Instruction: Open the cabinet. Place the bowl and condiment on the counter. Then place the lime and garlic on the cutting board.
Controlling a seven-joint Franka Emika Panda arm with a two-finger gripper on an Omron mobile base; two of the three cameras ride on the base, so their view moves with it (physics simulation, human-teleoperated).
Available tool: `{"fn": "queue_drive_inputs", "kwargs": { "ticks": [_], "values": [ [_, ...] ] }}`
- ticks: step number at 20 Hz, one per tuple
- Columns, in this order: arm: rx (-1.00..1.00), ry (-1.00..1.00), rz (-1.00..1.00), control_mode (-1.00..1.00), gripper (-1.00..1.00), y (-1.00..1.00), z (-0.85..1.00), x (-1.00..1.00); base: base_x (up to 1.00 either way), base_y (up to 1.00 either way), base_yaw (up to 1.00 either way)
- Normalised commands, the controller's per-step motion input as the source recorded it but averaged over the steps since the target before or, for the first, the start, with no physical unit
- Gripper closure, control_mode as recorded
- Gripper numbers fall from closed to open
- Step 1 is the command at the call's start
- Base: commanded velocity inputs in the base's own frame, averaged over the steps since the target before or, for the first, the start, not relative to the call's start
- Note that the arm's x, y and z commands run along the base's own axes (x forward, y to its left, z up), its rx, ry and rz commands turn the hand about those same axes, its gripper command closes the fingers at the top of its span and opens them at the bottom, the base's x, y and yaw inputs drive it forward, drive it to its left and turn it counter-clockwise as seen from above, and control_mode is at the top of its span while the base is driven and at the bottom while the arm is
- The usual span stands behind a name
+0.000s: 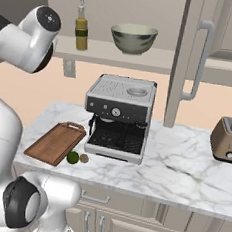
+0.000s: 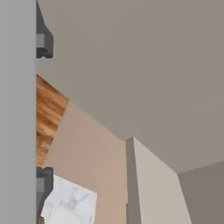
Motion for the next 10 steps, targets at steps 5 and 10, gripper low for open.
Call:
{"fn": "queue_drive_inputs", "kwargs": {
  "ticks": [5,10],
  "values": [
    [-0.06,0.00,-0.23,-1.00,-1.00,-0.21,-0.03,0.26,0.00,0.00,0.00],
    [-0.04,0.00,-0.16,-1.00,-1.00,-0.37,0.00,0.29,0.00,0.00,0.00]
  ]
}}
